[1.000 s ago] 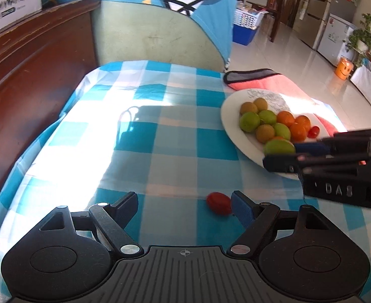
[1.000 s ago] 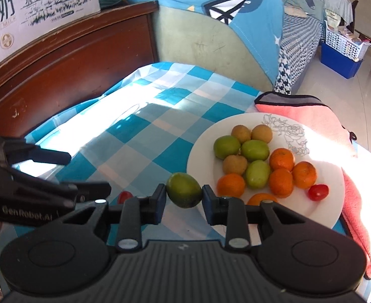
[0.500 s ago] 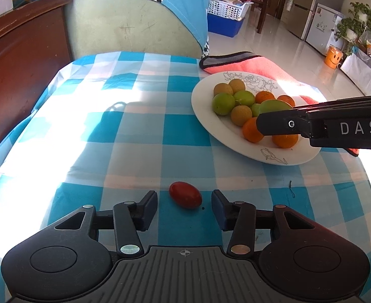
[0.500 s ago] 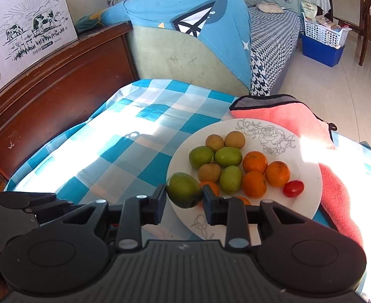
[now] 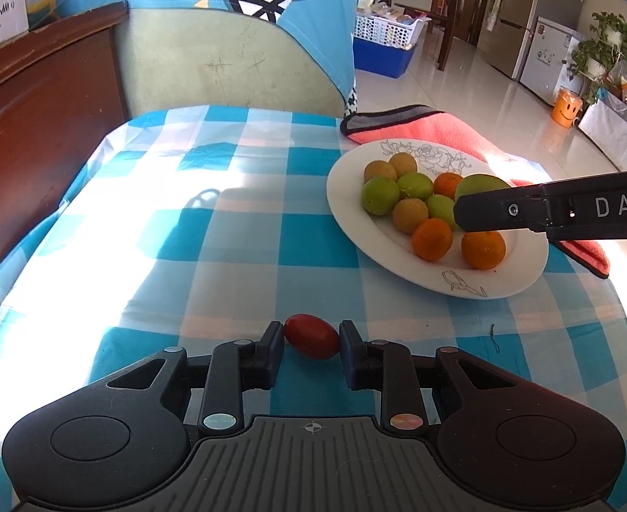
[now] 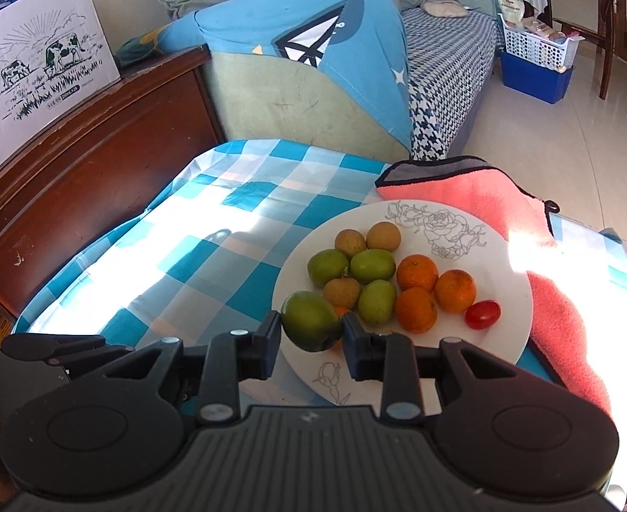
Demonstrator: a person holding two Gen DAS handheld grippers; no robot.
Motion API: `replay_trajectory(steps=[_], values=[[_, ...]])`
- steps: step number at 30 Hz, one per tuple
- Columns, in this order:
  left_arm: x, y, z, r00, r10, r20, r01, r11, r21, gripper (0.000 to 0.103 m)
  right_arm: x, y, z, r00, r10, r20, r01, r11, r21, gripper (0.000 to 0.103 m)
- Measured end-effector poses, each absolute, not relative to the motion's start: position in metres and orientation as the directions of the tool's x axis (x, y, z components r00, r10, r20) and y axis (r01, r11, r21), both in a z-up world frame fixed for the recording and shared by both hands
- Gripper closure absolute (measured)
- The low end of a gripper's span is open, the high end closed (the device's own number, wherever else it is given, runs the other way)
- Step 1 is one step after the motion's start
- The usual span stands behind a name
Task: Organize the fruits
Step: 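Carry the green and red fruits over the white plate with both grippers, then open both grippers to release the fruits onto the plate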
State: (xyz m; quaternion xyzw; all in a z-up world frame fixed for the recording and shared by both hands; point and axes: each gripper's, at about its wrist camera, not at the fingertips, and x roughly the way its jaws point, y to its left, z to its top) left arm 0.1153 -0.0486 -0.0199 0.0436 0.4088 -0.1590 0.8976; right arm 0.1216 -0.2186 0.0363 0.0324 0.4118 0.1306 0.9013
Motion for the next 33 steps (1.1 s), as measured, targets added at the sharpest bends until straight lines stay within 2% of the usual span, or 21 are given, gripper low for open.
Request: replay_trajectory(steps=[4,12,17,33], values=[[0.119,-0.05,-0.003,0.662,-0.252,-0.706,0.321,0.946,-0.037,0.078,0.123,-0.23,0.047,0.649,0.266,-0.713,-0.187,0.964,0.189,0.072],[0.134,-0.061,0.022,0.674,-0.376,-0.636,0.37,0.917,-0.149,0.078,0.127,-0.264,0.072,0.713,0.239,-0.659,-0.113,0.967,0.228,0.072],[0.14,-0.073,0.023,0.657,-0.424,-0.624,0.391,0.898,-0.199,0.078,0.129,-0.279,0.079,0.735,0.211,-0.644,-0.069,0.969,0.239,0.072],[0.152,-0.119,0.008,0.624,-0.483,-0.615,0.476,0.858,-0.191,0.078,0.136,-0.313,0.031,0.599,0.149,-0.786,0.191,0.928,0.321,0.072]])
